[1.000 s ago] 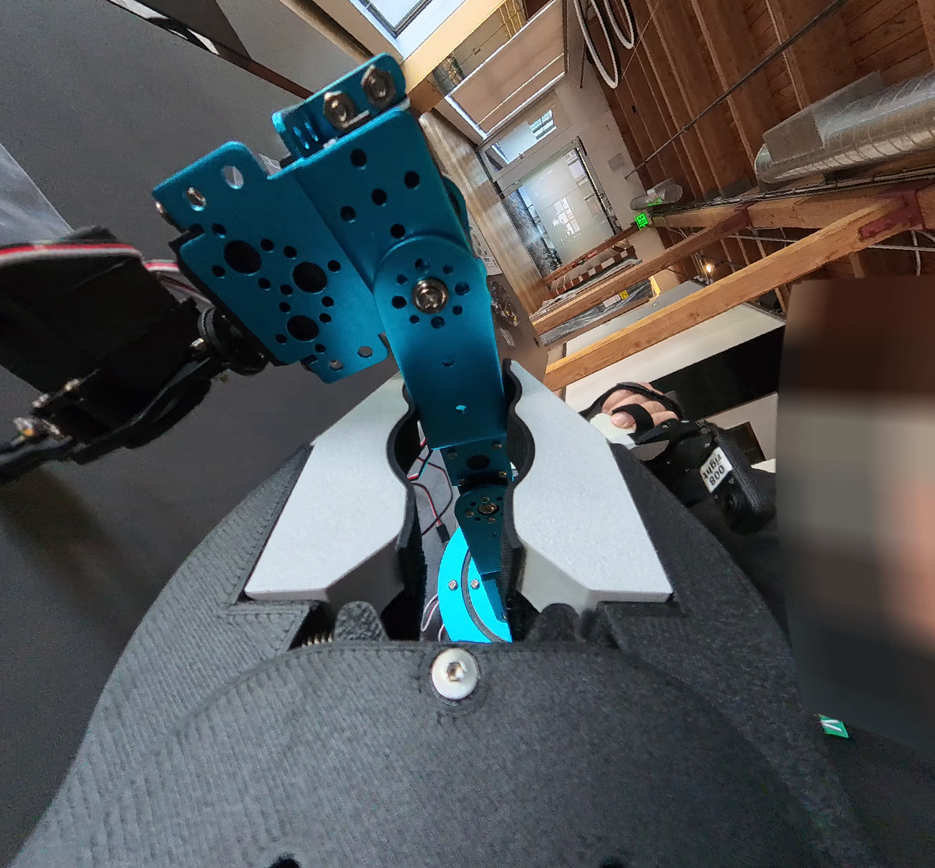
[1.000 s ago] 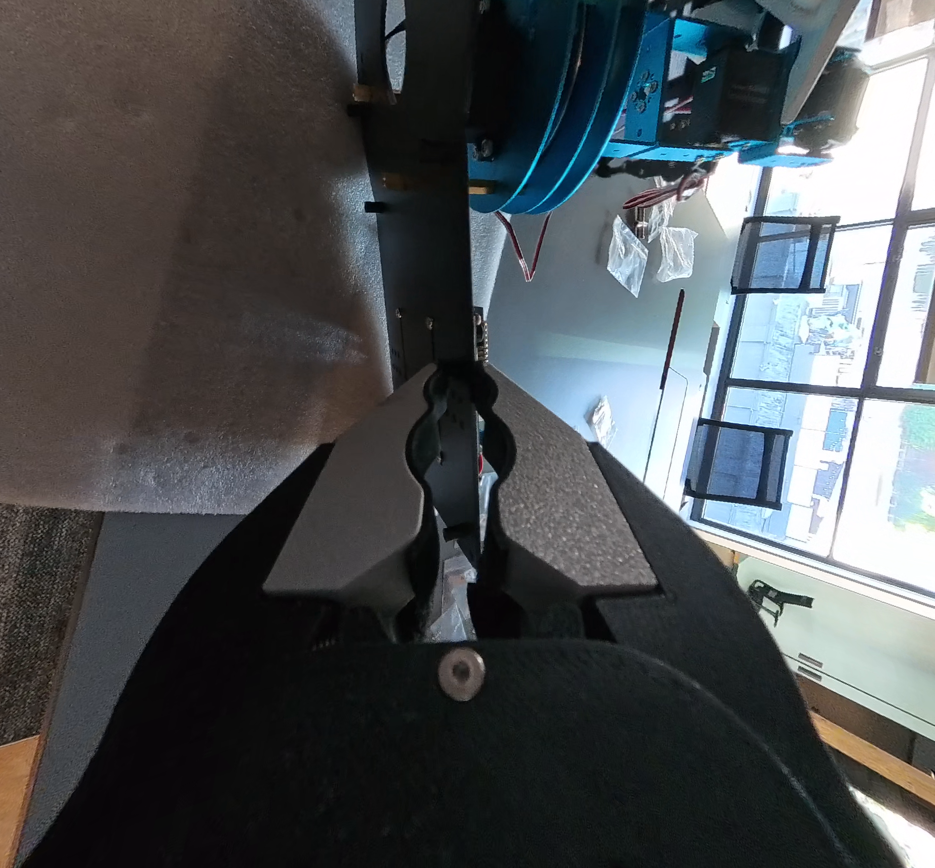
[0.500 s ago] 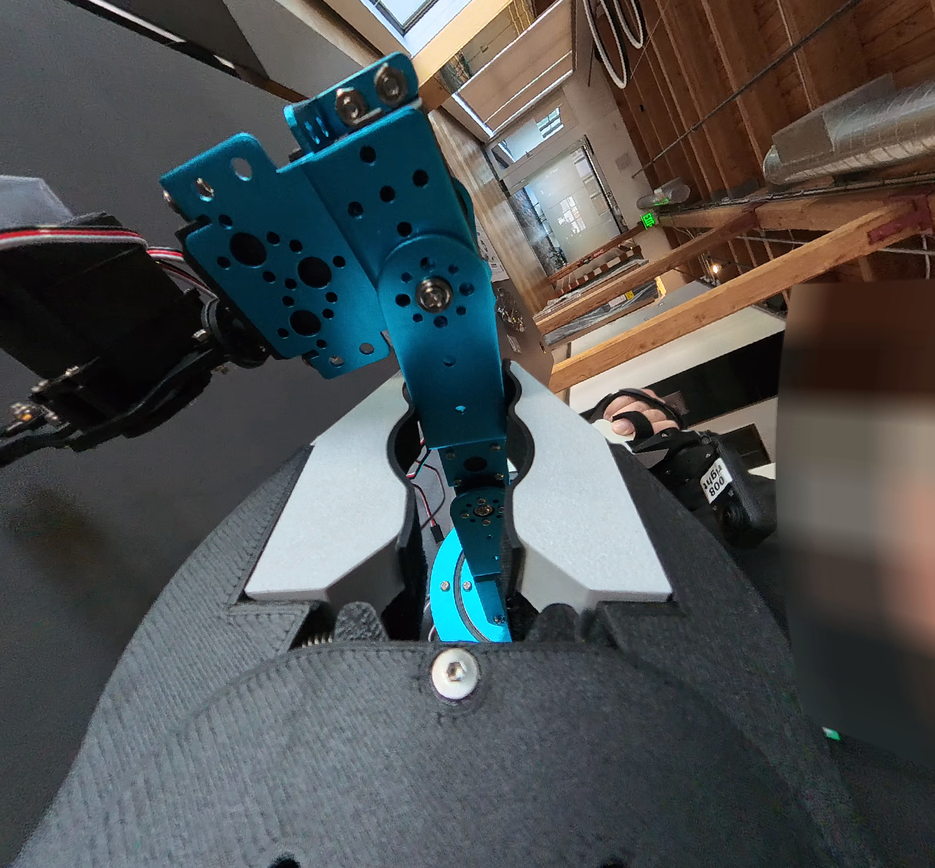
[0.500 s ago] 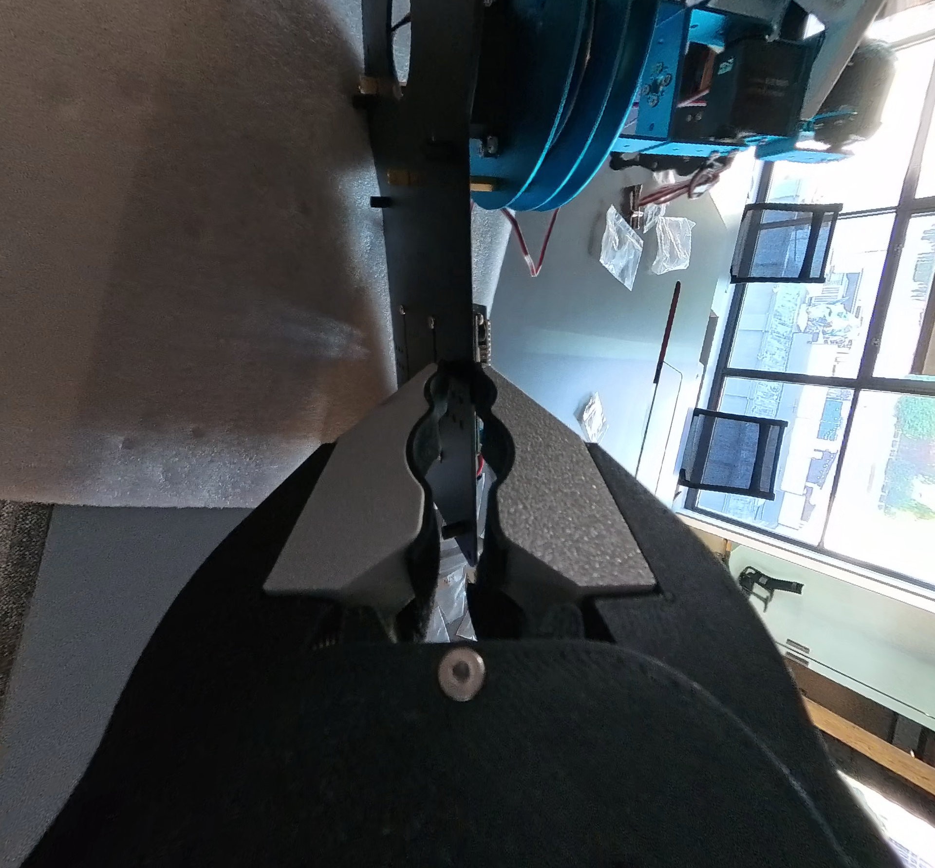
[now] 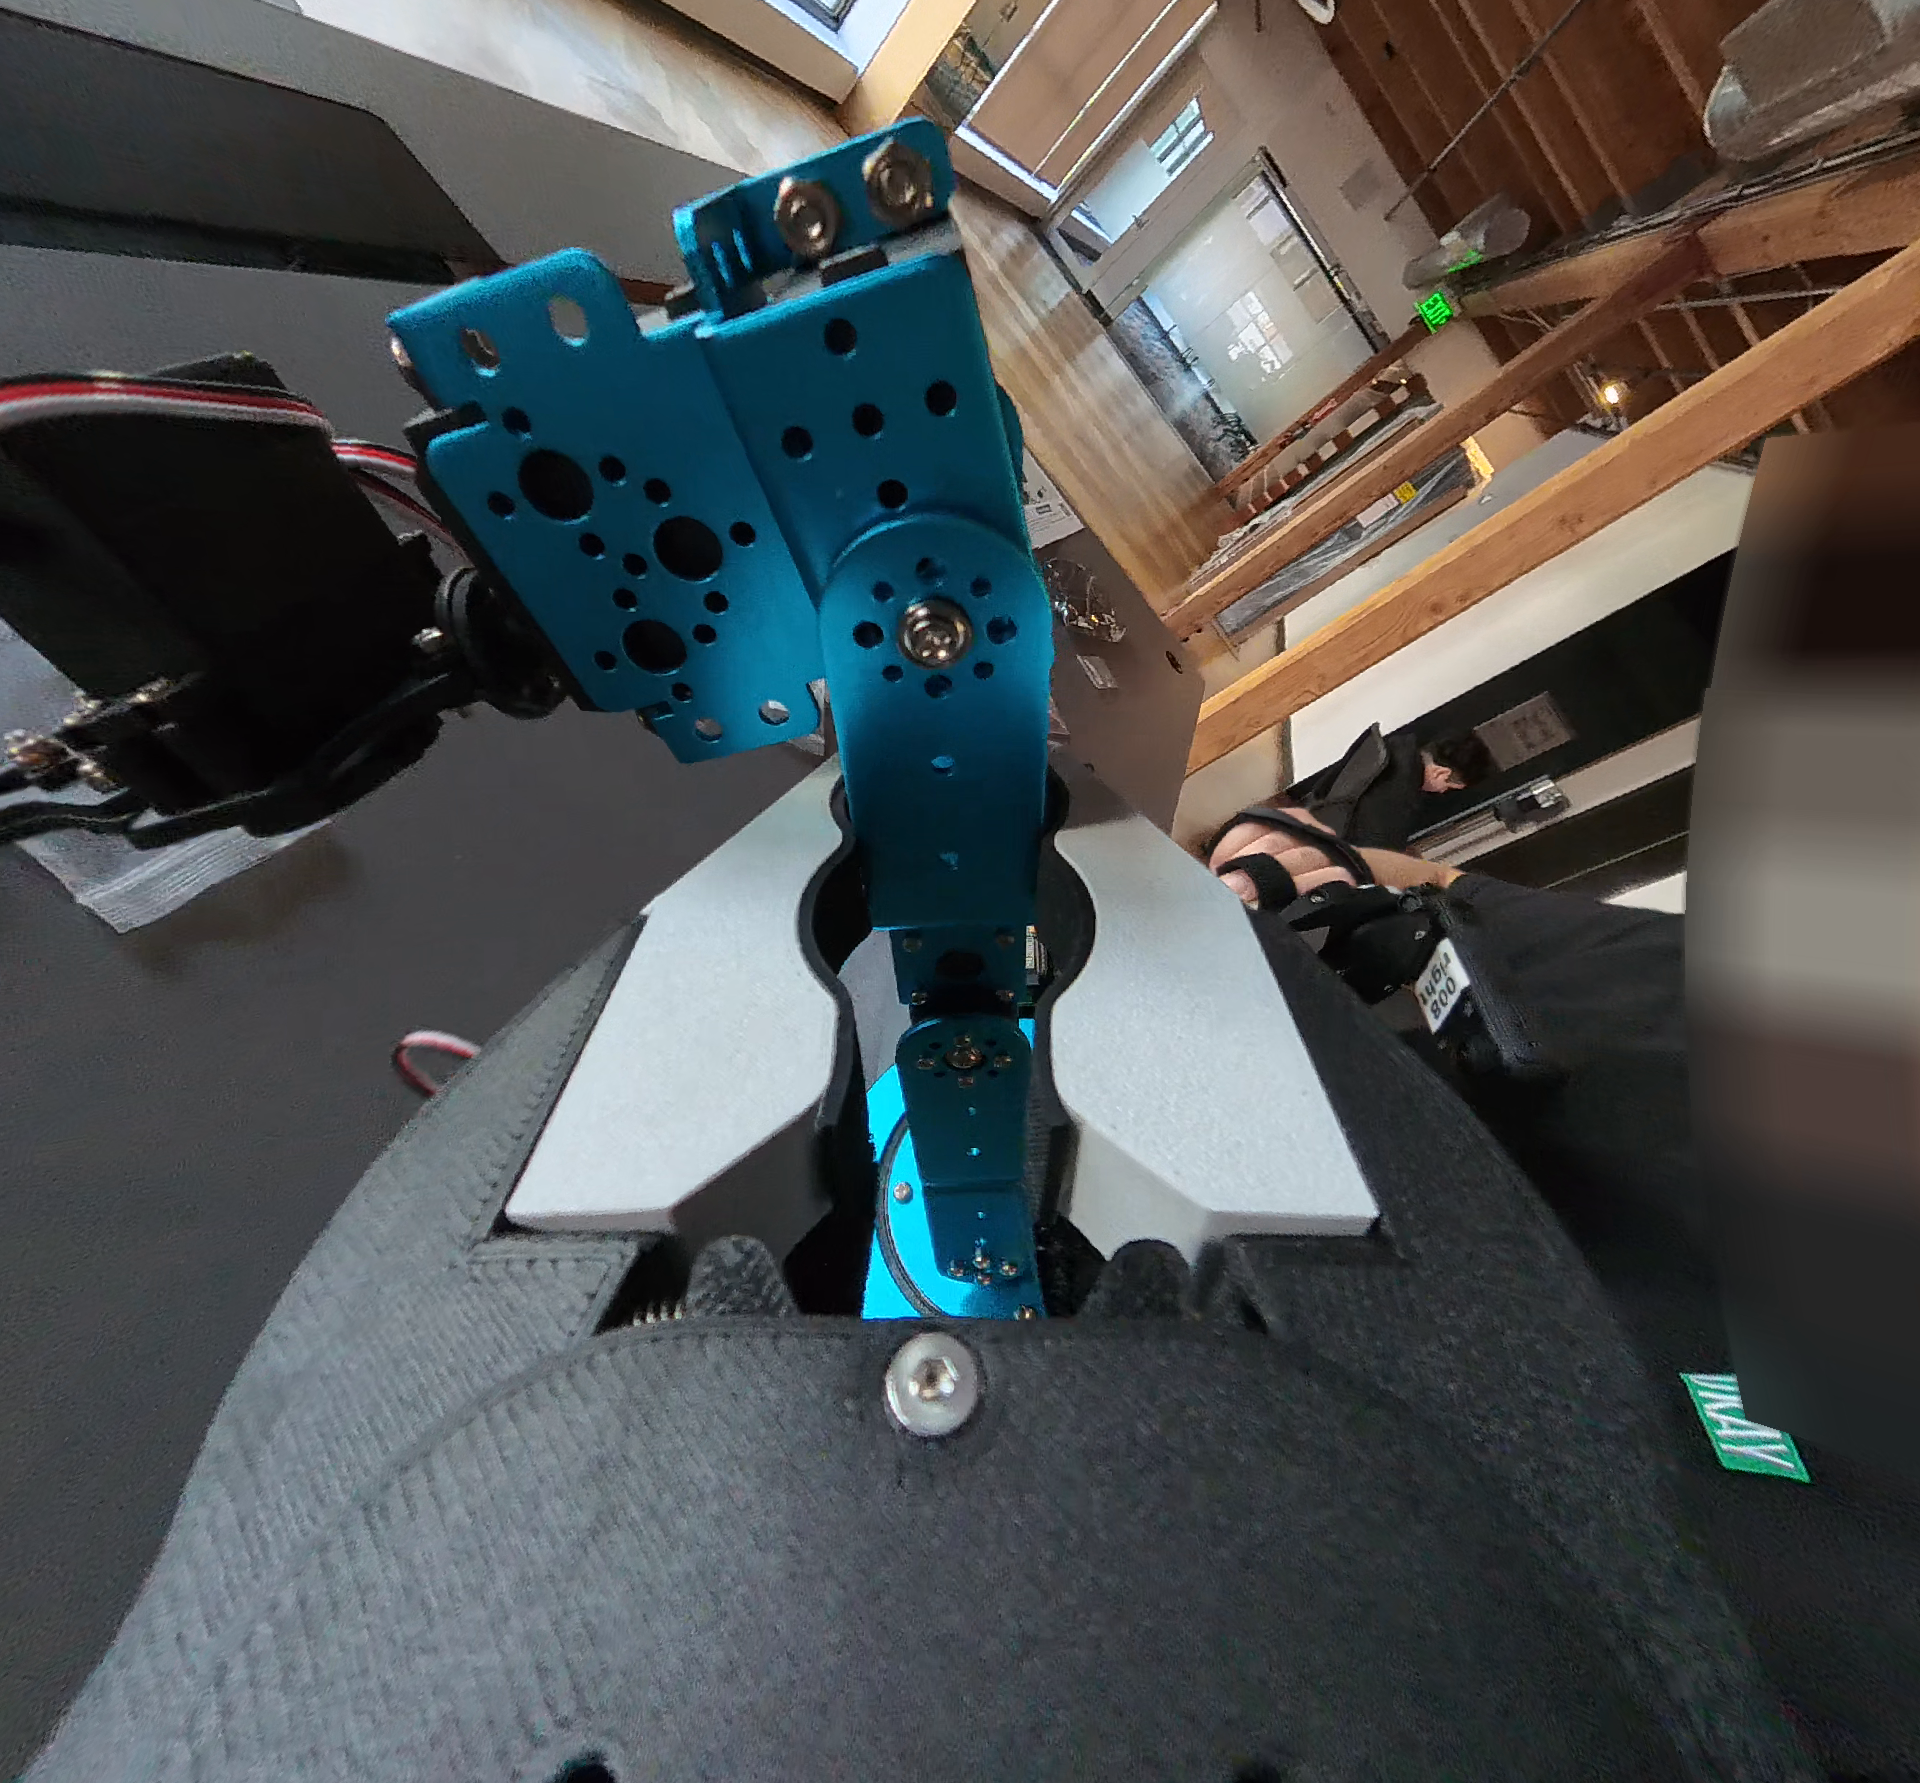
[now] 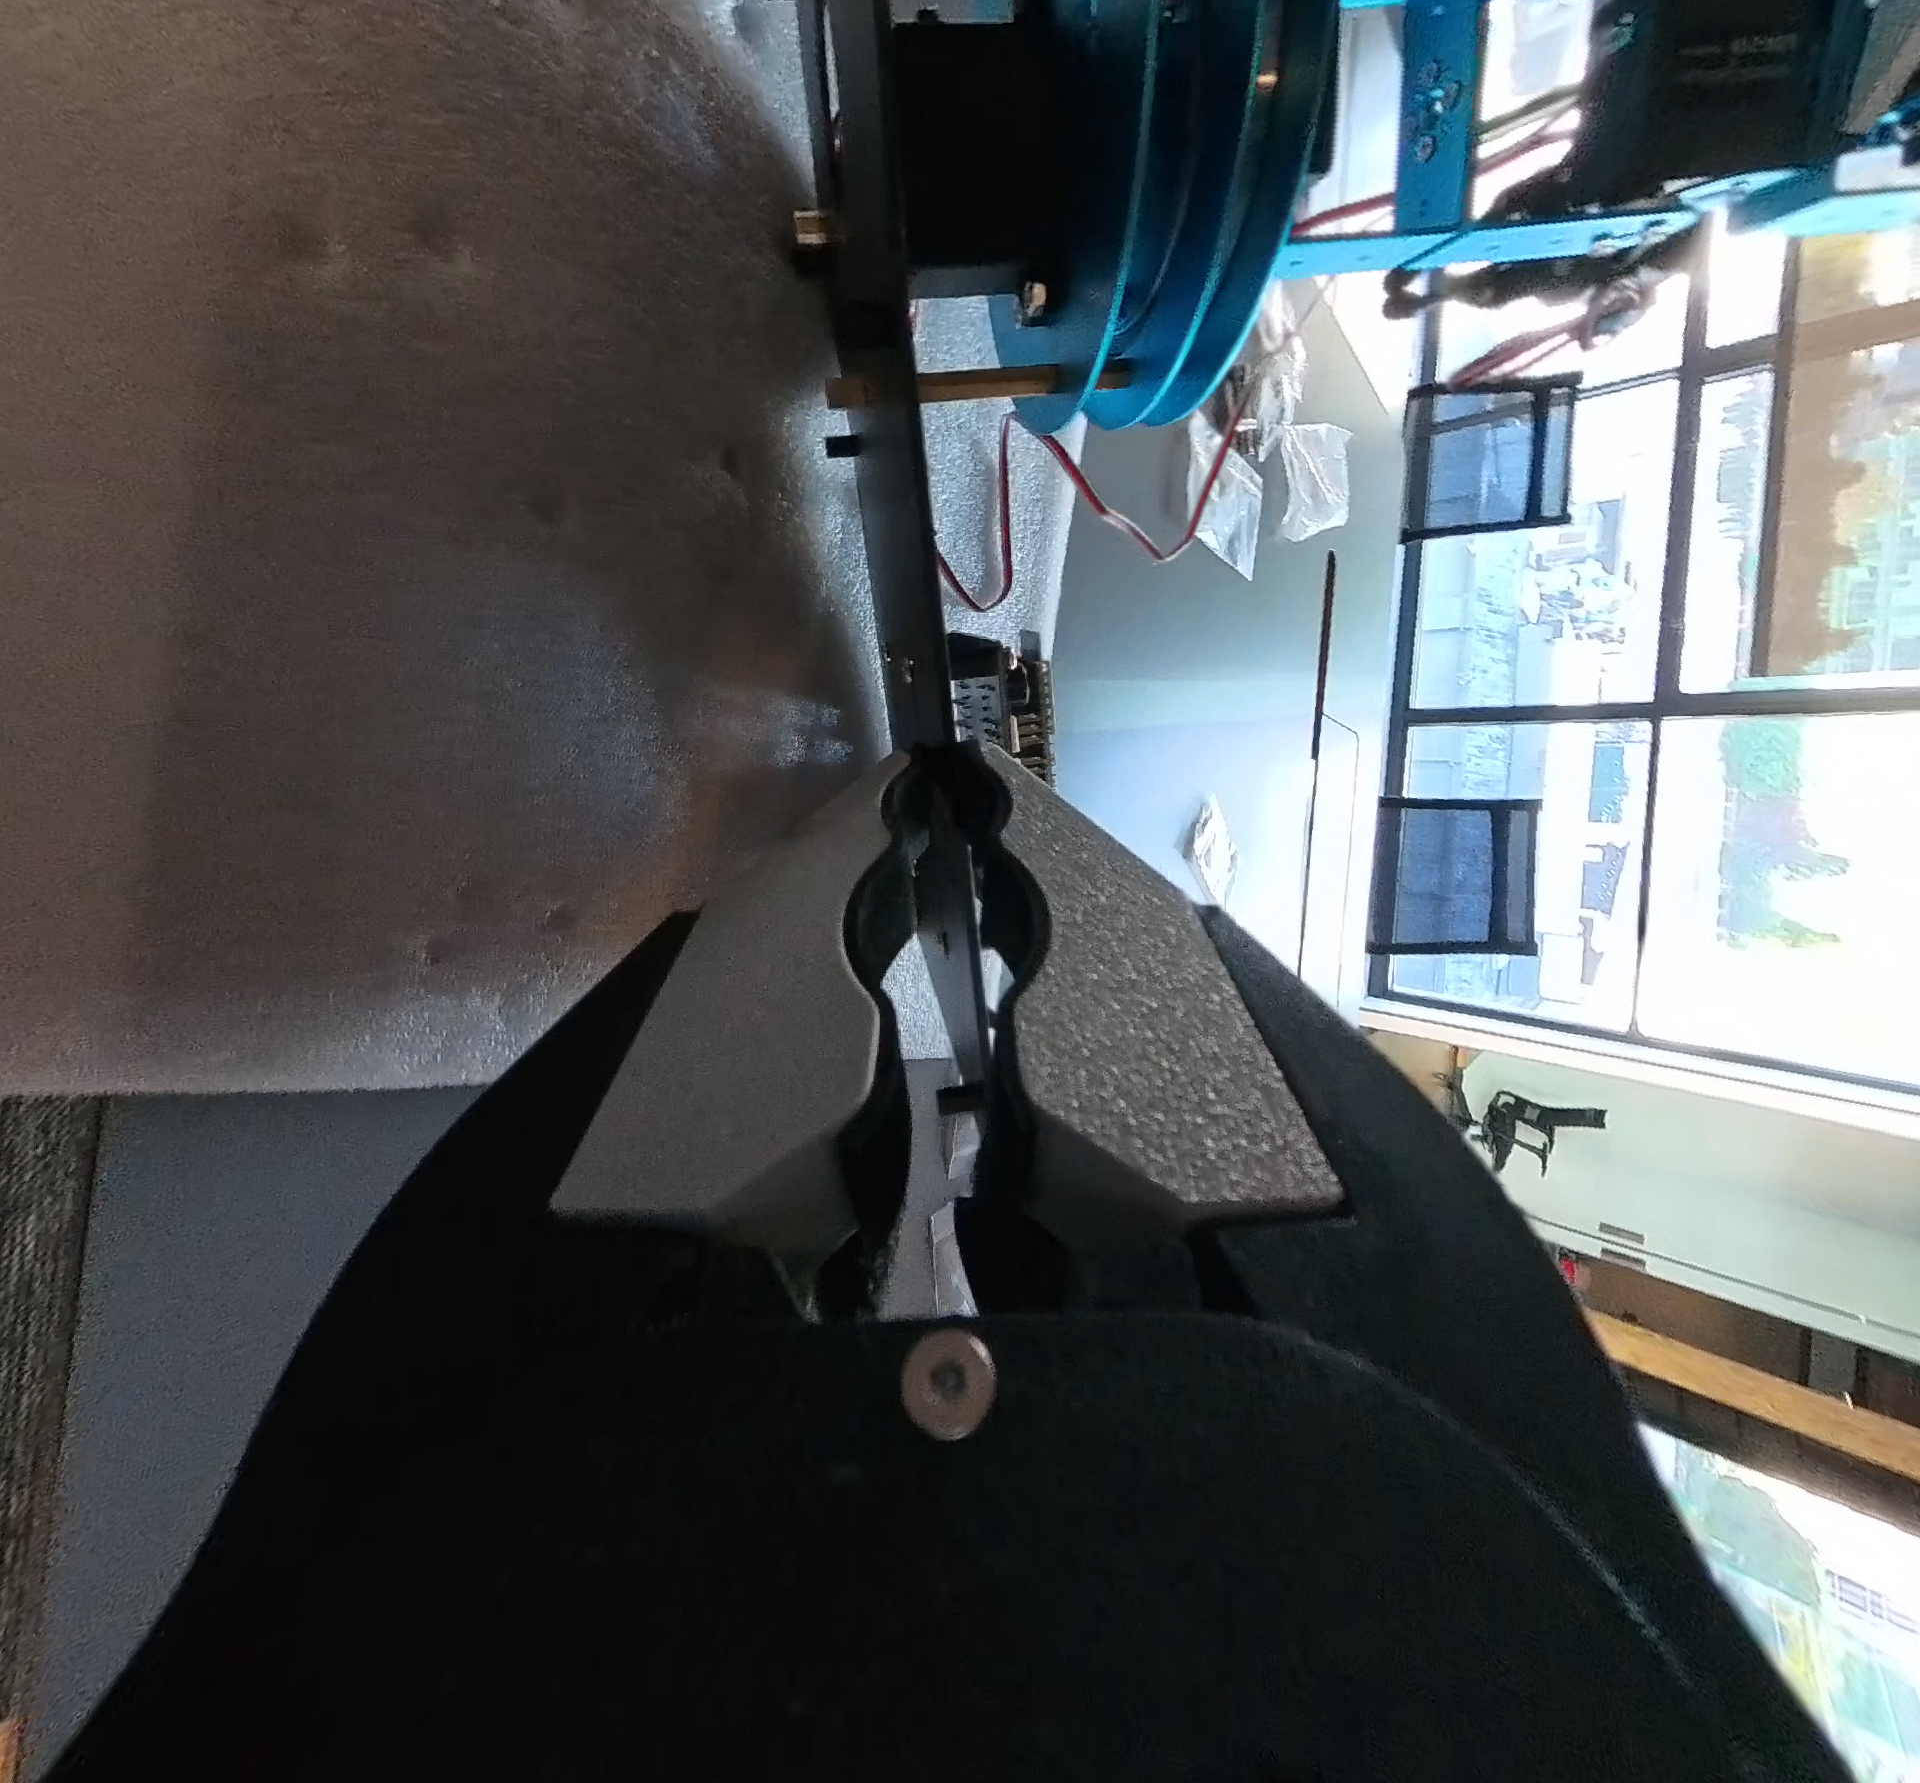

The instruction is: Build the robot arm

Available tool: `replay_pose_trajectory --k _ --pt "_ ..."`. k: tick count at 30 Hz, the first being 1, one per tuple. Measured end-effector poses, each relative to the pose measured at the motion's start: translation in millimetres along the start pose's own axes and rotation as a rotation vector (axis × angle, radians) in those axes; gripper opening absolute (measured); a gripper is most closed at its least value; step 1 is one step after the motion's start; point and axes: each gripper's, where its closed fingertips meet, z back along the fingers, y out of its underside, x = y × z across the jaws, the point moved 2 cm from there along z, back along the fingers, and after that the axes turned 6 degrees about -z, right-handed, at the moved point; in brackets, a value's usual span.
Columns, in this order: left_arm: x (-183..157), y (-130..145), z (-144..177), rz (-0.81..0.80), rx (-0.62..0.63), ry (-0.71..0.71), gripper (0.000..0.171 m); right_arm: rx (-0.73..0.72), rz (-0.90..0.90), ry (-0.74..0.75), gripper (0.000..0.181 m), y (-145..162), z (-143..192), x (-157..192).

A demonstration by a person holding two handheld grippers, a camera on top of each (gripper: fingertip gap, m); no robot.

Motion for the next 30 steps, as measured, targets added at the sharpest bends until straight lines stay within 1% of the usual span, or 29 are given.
replay_pose_trajectory --k 5,9,13,17,24,30 --pt "0 -3 3 -0.009 -0.021 -0.025 0.026 -0.041 -0.071 0.11 0.006 3 -5 -3" --pt "-4 -9 1 -0.024 -0.012 -0.032 0.026 -0.037 -0.151 0.174 0.007 3 -9 -2" --pt "-9 -17 -4 -0.053 -0.002 -0.03 0.027 -0.04 -0.211 0.193 0.005 3 -17 1" --pt "-17 -19 -7 -0.089 -0.022 -0.031 0.027 -0.05 -0.249 0.219 0.005 3 -20 6" --pt "-38 -14 -5 -0.191 -0.08 -0.062 0.026 -0.105 -0.327 0.253 0.005 6 -19 17" --pt "-63 -3 -4 -0.294 -0.131 -0.103 0.025 -0.177 -0.404 0.208 0.007 9 -17 32"
